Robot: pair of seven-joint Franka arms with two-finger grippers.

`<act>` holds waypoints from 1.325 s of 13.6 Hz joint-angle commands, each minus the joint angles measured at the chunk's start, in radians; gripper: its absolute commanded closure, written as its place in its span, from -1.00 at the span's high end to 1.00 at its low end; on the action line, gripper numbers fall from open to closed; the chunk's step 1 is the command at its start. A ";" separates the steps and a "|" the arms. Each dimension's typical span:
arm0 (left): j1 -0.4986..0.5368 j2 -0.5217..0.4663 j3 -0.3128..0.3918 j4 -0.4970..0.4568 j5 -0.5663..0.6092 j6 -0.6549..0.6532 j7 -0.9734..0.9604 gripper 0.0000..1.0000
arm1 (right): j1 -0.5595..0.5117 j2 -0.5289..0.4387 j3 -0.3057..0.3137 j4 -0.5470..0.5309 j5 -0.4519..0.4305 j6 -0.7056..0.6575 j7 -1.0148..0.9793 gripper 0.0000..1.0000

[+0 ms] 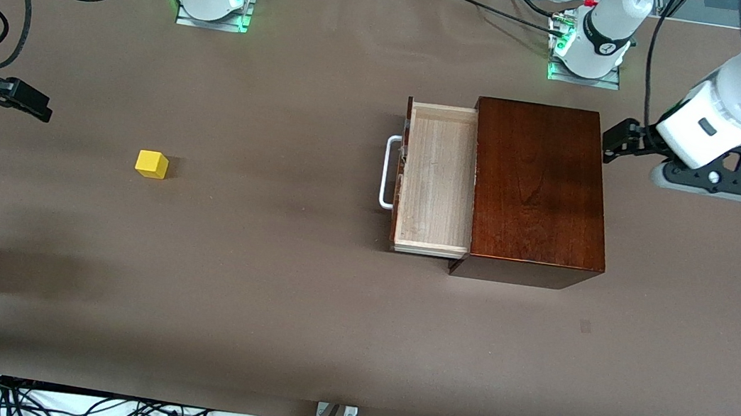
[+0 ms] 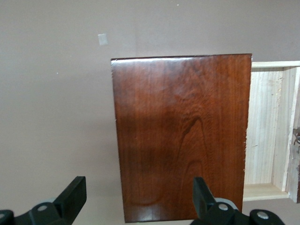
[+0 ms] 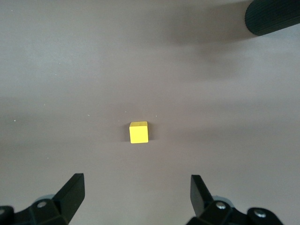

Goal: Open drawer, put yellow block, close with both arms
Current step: 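Release the handle and raise the left gripper away from the box, then move the right gripper down to the yellow cube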

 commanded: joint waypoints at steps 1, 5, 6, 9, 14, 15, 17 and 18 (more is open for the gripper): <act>0.000 -0.042 0.008 -0.041 -0.019 0.016 0.031 1.00 | -0.001 0.031 0.000 -0.032 0.000 0.030 0.011 1.00; 0.001 -0.046 0.010 -0.037 -0.021 0.018 0.031 1.00 | 0.001 0.001 0.003 -0.281 0.003 0.301 0.001 1.00; 0.003 -0.046 0.013 -0.034 -0.018 0.021 0.031 1.00 | 0.001 -0.004 0.004 -0.344 0.003 0.380 -0.003 1.00; 0.029 -0.046 0.011 -0.007 -0.007 0.027 0.034 1.00 | 0.001 0.010 0.031 -0.483 0.005 0.588 -0.005 1.00; 0.032 -0.023 0.013 0.015 0.010 0.024 0.077 1.00 | 0.001 0.066 0.053 -0.589 0.017 0.764 -0.060 1.00; 0.034 -0.010 0.013 0.036 0.010 0.024 0.074 1.00 | 0.001 0.080 0.053 -0.609 0.056 0.794 -0.104 1.00; 0.050 0.017 0.016 0.087 0.012 0.022 0.074 1.00 | -0.001 0.108 0.053 -0.653 0.133 0.865 -0.213 1.00; 0.072 0.017 0.014 0.096 0.015 0.022 0.082 1.00 | -0.001 0.120 0.051 -0.664 0.150 0.883 -0.230 1.00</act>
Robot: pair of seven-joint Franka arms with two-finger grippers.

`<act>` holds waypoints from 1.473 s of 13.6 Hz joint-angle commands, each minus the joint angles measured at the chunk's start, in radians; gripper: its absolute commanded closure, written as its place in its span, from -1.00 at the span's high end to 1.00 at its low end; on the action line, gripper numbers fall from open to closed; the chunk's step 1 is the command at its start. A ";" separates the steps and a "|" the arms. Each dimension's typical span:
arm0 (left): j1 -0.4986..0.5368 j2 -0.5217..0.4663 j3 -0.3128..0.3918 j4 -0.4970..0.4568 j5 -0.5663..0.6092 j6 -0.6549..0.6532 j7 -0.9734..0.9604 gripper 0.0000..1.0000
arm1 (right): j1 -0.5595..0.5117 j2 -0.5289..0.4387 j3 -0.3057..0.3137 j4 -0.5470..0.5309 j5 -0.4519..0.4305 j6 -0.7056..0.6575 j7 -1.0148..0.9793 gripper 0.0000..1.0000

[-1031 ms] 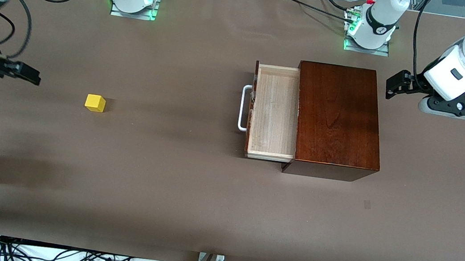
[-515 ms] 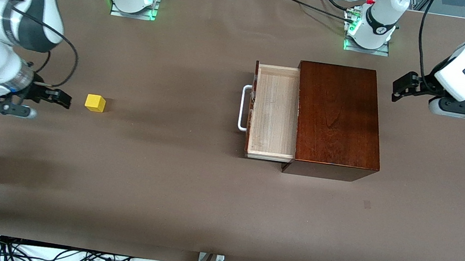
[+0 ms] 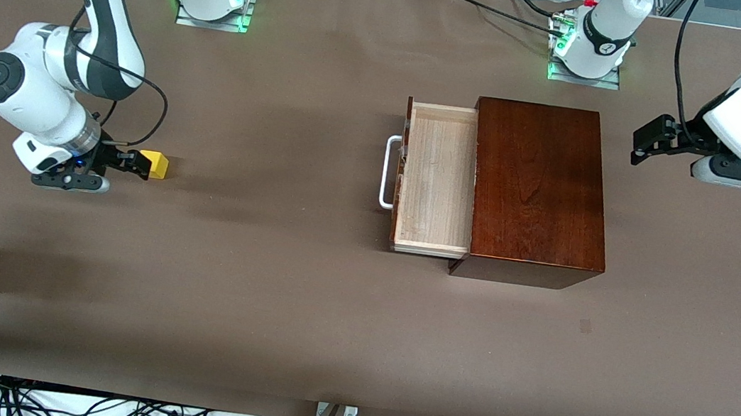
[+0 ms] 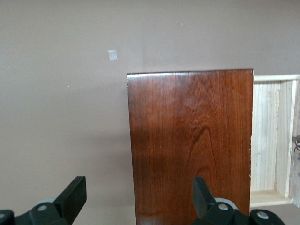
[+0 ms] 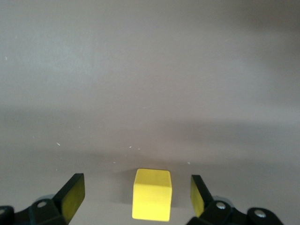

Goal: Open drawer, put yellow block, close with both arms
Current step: 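Move the right gripper down to the yellow cube, then close the right gripper on the yellow cube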

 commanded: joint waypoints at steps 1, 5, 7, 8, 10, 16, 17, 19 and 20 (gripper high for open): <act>0.043 0.030 0.000 0.070 0.013 -0.012 0.036 1.00 | -0.003 0.024 -0.001 -0.048 0.049 0.075 -0.072 1.00; 0.063 0.024 -0.004 0.068 0.042 -0.035 0.037 1.00 | -0.003 0.059 0.001 -0.068 0.049 0.127 -0.077 1.00; 0.058 0.022 -0.013 0.067 0.099 -0.039 0.038 1.00 | -0.003 0.076 0.001 -0.091 0.049 0.173 -0.085 1.00; 0.055 0.022 -0.015 0.065 0.099 -0.043 0.038 1.00 | -0.003 0.081 0.001 -0.097 0.049 0.185 -0.085 1.00; 0.052 0.024 -0.015 0.067 0.100 -0.049 0.038 1.00 | -0.003 0.094 0.001 -0.100 0.049 0.189 -0.085 1.00; 0.061 0.024 -0.010 0.070 0.097 -0.059 0.087 1.00 | -0.003 0.110 0.001 -0.143 0.049 0.235 -0.088 1.00; 0.061 0.024 -0.012 0.070 0.096 -0.059 0.086 1.00 | -0.003 0.113 0.001 -0.148 0.049 0.236 -0.088 1.00; 0.063 0.024 -0.009 0.071 0.088 -0.055 0.084 1.00 | -0.003 0.113 0.001 -0.157 0.049 0.242 -0.097 0.96; 0.063 0.024 -0.009 0.071 0.088 -0.054 0.083 1.00 | -0.003 0.113 -0.001 -0.162 0.049 0.244 -0.107 0.87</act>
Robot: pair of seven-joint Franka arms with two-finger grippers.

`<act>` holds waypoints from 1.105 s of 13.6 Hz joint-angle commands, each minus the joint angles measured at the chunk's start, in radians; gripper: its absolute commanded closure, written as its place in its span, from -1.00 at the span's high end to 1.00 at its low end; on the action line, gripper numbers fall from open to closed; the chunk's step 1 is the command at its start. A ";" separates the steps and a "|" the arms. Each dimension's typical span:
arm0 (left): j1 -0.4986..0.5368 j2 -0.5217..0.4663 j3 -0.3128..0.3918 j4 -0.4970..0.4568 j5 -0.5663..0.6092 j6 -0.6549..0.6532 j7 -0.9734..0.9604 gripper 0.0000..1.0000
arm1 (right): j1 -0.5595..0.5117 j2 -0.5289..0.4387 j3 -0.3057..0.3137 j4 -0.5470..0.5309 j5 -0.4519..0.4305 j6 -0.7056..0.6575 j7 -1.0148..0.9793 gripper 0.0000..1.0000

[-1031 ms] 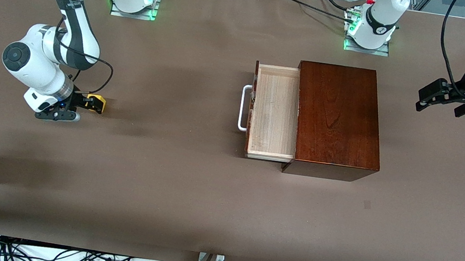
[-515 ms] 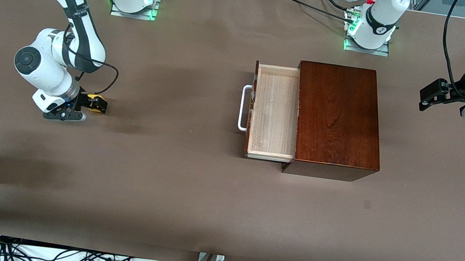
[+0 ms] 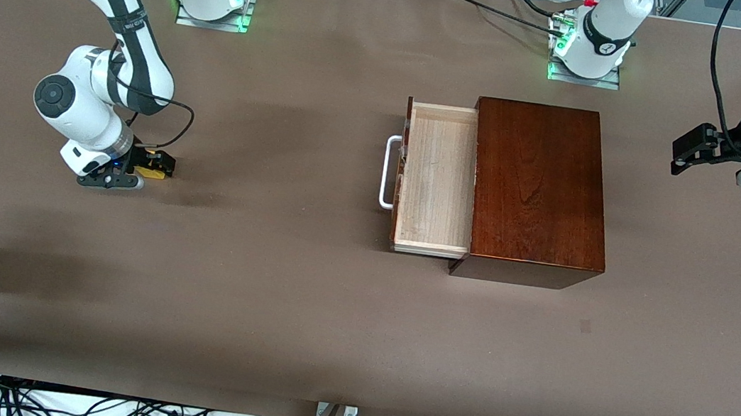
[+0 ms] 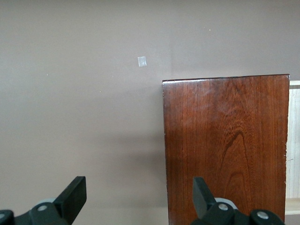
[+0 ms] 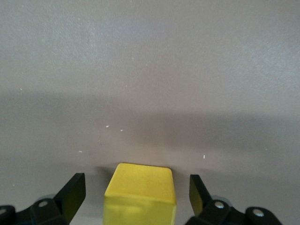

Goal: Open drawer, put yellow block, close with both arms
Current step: 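Close the right gripper on the yellow cube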

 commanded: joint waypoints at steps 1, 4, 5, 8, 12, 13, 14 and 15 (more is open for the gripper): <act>0.004 0.011 0.000 0.030 0.008 -0.017 0.021 1.00 | -0.005 -0.004 0.000 -0.024 0.020 0.027 -0.050 0.74; 0.004 0.012 0.000 0.030 0.007 -0.017 0.021 1.00 | -0.008 -0.002 0.000 -0.039 0.022 0.034 -0.063 -0.30; 0.002 0.012 0.000 0.030 0.007 -0.017 0.021 1.00 | -0.008 -0.002 -0.002 -0.039 0.020 0.036 -0.064 -0.63; 0.002 0.014 -0.001 0.030 0.007 -0.016 0.021 1.00 | -0.008 -0.019 -0.002 -0.033 0.020 0.028 -0.095 -0.87; 0.001 0.015 -0.003 0.030 0.007 -0.016 0.020 1.00 | -0.004 -0.090 0.002 0.040 0.019 -0.086 -0.112 -0.87; 0.001 0.017 -0.003 0.030 0.007 -0.016 0.020 1.00 | -0.004 -0.099 0.002 0.094 0.019 -0.167 -0.110 -0.87; 0.001 0.017 -0.003 0.030 0.007 -0.016 0.020 1.00 | -0.004 -0.110 0.002 0.150 0.019 -0.253 -0.109 -0.87; 0.001 0.017 -0.003 0.030 0.007 -0.016 0.020 1.00 | -0.002 -0.113 0.002 0.206 0.017 -0.321 -0.106 -0.87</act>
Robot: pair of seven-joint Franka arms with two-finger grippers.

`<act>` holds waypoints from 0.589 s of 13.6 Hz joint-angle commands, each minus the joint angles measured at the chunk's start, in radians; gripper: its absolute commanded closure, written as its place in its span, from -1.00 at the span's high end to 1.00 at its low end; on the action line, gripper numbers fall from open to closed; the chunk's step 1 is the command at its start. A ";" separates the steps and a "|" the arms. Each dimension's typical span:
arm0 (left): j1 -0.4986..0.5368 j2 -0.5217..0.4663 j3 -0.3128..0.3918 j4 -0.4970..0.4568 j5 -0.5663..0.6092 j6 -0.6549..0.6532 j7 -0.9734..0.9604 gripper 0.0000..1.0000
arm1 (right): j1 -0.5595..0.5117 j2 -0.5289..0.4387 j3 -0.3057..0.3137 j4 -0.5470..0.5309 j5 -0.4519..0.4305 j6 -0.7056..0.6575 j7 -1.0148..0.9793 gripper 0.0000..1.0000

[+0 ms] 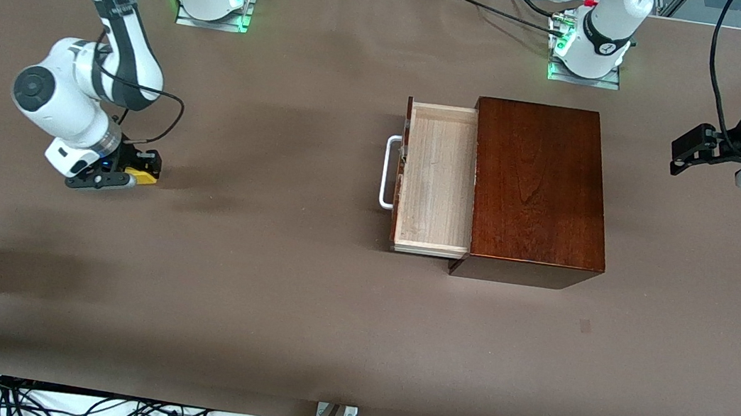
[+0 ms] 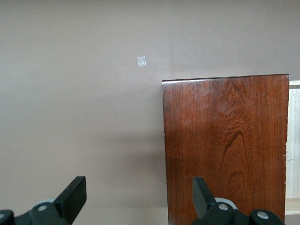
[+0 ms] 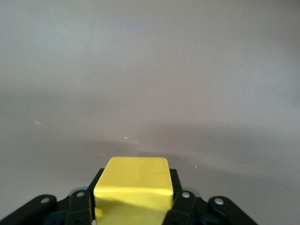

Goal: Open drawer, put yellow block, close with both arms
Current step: 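Close the right gripper on the yellow cube, then lift the yellow cube and carry it over the open drawer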

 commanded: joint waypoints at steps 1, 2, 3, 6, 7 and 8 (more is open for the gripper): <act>0.001 0.013 0.000 0.029 0.008 -0.016 0.021 1.00 | -0.001 -0.028 0.003 0.148 0.013 -0.192 -0.019 -0.87; 0.003 0.012 0.000 0.029 0.007 -0.016 0.021 1.00 | 0.002 -0.028 0.003 0.207 0.013 -0.247 -0.019 -0.88; 0.003 0.013 0.002 0.031 0.008 -0.016 0.021 1.00 | 0.007 -0.027 0.003 0.256 0.011 -0.296 -0.017 -0.89; 0.003 0.012 0.002 0.031 0.010 -0.016 0.021 1.00 | 0.042 -0.021 0.003 0.359 0.010 -0.381 -0.016 -0.90; 0.004 0.012 0.002 0.031 0.008 -0.016 0.021 1.00 | 0.065 -0.021 0.003 0.377 0.008 -0.390 0.002 -0.92; 0.003 0.012 0.002 0.031 0.007 -0.016 0.021 1.00 | 0.091 -0.019 0.004 0.397 -0.001 -0.408 0.057 -0.92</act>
